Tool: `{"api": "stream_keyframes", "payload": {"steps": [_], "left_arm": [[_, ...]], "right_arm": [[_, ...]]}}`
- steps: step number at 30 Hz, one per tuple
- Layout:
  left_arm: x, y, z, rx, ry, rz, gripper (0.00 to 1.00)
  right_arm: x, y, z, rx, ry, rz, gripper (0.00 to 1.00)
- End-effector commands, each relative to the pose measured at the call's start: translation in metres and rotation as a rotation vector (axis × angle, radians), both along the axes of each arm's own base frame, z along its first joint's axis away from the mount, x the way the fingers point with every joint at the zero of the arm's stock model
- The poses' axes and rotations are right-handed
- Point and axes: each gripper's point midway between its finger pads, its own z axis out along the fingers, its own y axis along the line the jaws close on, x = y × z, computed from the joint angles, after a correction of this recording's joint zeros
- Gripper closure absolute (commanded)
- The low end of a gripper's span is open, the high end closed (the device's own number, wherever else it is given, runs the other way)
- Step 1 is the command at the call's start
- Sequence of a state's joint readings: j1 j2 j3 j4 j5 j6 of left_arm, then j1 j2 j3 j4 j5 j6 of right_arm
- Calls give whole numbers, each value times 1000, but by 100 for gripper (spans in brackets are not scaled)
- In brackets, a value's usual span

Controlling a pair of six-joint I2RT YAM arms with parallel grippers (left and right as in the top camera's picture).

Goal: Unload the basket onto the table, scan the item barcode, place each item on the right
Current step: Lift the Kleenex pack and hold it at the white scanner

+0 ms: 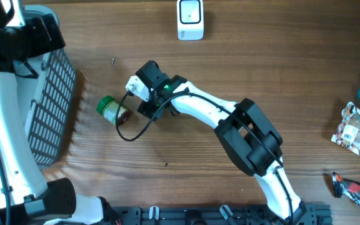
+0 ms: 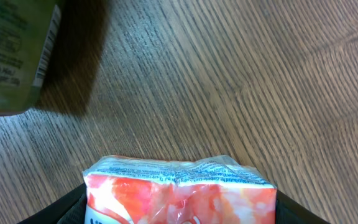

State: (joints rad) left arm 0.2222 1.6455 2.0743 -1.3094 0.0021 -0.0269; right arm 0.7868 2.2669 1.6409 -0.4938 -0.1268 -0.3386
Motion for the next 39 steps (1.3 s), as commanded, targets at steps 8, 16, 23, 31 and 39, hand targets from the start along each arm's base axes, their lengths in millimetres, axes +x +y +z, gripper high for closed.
{"api": "stream_keyframes", "payload": {"steps": [8, 16, 23, 31, 39], "left_arm": [[1, 1, 4, 9, -12, -12, 0], [1, 1, 4, 9, -12, -12, 0], [1, 1, 4, 9, -12, -12, 0], [0, 1, 4, 10, -12, -12, 0], [1, 1, 4, 9, -12, -12, 0]], "right_arm": [[-1, -8, 68, 133, 131, -442, 27], [-33, -17, 128, 308, 493, -711, 30], [-37, -32, 167, 473, 880, -706, 34], [-11, -68, 198, 624, 1137, -783, 33], [6, -91, 207, 676, 1240, -881, 31]]}}
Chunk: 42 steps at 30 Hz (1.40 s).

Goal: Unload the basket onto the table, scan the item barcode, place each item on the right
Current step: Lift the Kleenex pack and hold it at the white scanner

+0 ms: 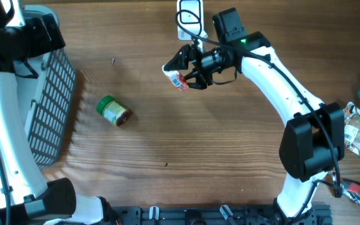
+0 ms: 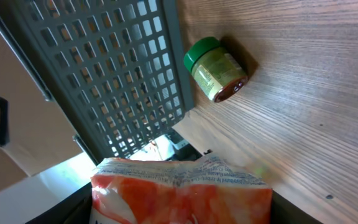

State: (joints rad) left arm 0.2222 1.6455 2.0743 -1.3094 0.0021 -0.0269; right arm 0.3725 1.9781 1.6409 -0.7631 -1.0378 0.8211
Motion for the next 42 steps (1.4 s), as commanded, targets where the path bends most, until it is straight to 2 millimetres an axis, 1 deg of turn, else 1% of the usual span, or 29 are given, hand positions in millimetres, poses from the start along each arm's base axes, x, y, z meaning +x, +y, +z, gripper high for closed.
{"api": "stream_keyframes", "payload": {"steps": [1, 9, 17, 20, 21, 23, 25, 27, 28, 32, 35, 39, 42], "left_arm": [[1, 1, 4, 9, -12, -12, 0], [1, 1, 4, 9, -12, -12, 0], [1, 1, 4, 9, -12, -12, 0], [1, 1, 4, 9, -12, -12, 0], [1, 1, 4, 9, -12, -12, 0], [0, 1, 4, 10, -12, -12, 0], [1, 1, 4, 9, -11, -12, 0], [1, 1, 4, 9, -11, -12, 0], [1, 1, 4, 9, -11, -12, 0], [1, 1, 4, 9, -11, -12, 0], [1, 1, 4, 9, -11, -12, 0], [1, 1, 4, 9, -11, -12, 0], [1, 1, 4, 9, -11, -12, 0]], "right_arm": [[3, -3, 21, 47, 35, -27, 31], [5, -2, 30, 90, 40, -22, 31], [6, -1, 31, 95, 19, -19, 32], [13, 1, 34, 112, -76, 1, 32], [16, 2, 36, 125, -147, 22, 31], [23, 4, 40, 145, -351, 86, 31], [29, 2, 35, 108, -463, 105, 31], [41, -3, 24, 29, -599, 119, 31], [44, -5, 22, 5, -634, 123, 31], [52, -8, 17, -45, -719, 134, 31], [57, -11, 14, -79, -730, 121, 30], [61, -10, 16, -76, -753, 116, 30], [67, -11, 18, -90, -806, 117, 30]]}}
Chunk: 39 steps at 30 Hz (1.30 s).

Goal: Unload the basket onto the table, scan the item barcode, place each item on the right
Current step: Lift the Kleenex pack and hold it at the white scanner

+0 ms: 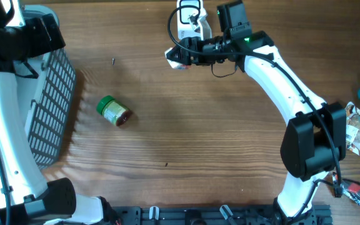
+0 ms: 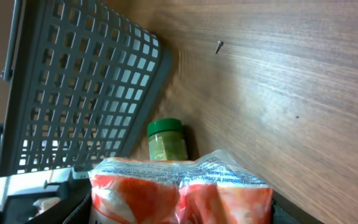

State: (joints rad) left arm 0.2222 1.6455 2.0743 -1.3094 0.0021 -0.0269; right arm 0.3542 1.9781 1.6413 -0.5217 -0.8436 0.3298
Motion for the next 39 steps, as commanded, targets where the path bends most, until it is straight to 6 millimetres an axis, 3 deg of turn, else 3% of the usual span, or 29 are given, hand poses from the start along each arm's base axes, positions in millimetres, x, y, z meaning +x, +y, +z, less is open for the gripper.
{"api": "stream_keyframes", "payload": {"steps": [1, 24, 35, 39], "left_arm": [[1, 1, 4, 9, -11, -12, 0], [1, 1, 4, 9, -11, -12, 0], [1, 1, 4, 9, -11, -12, 0], [1, 1, 4, 9, -11, -12, 0]], "right_arm": [[10, -4, 15, -21, -103, -12, 31], [26, -12, 10, -93, -184, -61, 30], [49, -16, 20, -129, -344, -94, 30], [61, -27, 14, -201, -367, -164, 30]]}}
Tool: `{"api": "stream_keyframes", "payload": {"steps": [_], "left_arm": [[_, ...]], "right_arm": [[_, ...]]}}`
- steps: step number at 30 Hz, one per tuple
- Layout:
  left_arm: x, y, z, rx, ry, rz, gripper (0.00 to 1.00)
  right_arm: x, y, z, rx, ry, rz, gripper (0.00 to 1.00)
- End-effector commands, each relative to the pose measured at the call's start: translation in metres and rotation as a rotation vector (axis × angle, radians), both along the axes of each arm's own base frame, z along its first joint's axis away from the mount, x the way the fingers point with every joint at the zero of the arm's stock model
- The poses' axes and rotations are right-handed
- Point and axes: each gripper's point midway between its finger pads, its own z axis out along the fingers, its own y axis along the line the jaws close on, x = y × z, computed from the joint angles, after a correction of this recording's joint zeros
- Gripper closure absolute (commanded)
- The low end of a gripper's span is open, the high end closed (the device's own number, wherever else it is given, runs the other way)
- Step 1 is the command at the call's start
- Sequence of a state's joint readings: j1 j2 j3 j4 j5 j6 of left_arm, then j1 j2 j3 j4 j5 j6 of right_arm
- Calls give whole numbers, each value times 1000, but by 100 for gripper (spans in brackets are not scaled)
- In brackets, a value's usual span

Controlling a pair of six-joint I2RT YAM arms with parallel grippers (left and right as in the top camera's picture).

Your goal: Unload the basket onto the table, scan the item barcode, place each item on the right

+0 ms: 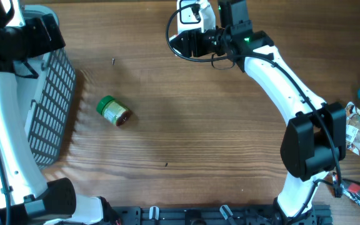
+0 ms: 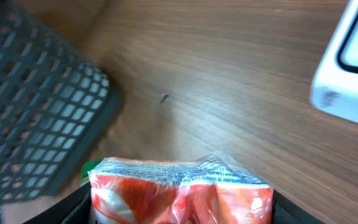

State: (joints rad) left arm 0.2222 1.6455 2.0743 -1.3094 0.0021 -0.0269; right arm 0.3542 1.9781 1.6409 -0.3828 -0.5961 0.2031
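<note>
An orange-and-white plastic packet (image 2: 180,190) fills the bottom of the right wrist view, and my right gripper (image 2: 180,202) is shut on it, a black finger on each side. In the overhead view the right gripper (image 1: 187,42) is at the table's far edge, just in front of the white barcode scanner (image 1: 189,17); the packet is hidden there by the gripper. The scanner (image 2: 353,68) is at the upper right of the wrist view, apart from the packet. My left arm's end is over the basket at the far left, and I cannot make out its fingers.
A green-lidded jar (image 1: 114,110) lies on its side at the left of the table beside a grey mesh basket (image 1: 52,106). A blue bottle, wrapped packets (image 1: 355,134) and a dark sachet (image 1: 355,189) are at the right edge. A small screw (image 1: 113,60) lies near the basket.
My right gripper, still shut on the packet, has moved a little toward the far edge and right, closer to the scanner. The scanner now shows in the wrist view.
My right gripper was shut on the packet low over the table beside the green jar. Then it held the packet raised near the scanner's front left. Then it was nearer the scanner, and now it holds the packet just in front of it.
</note>
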Motion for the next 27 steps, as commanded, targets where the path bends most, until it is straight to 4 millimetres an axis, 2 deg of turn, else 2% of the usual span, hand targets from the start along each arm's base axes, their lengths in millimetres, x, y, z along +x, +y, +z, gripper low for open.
{"api": "stream_keyframes", "payload": {"steps": [1, 11, 13, 16, 19, 23, 27], "left_arm": [[1, 1, 4, 9, -11, -12, 0], [1, 1, 4, 9, -11, -12, 0], [1, 1, 4, 9, -11, -12, 0], [1, 1, 4, 9, -11, -12, 0], [1, 1, 4, 9, -11, -12, 0], [1, 1, 4, 9, -11, -12, 0], [1, 1, 4, 9, -11, -12, 0]], "right_arm": [[17, -15, 13, -72, -96, -75, 30], [39, -37, 12, -209, -215, -166, 30], [49, -44, 16, -241, -256, -214, 30], [58, -42, 26, -245, -343, -200, 31], [77, -36, 28, -213, -418, -221, 31], [104, -28, 13, -175, -499, -246, 29], [131, -29, 8, -150, -621, -324, 28]]}}
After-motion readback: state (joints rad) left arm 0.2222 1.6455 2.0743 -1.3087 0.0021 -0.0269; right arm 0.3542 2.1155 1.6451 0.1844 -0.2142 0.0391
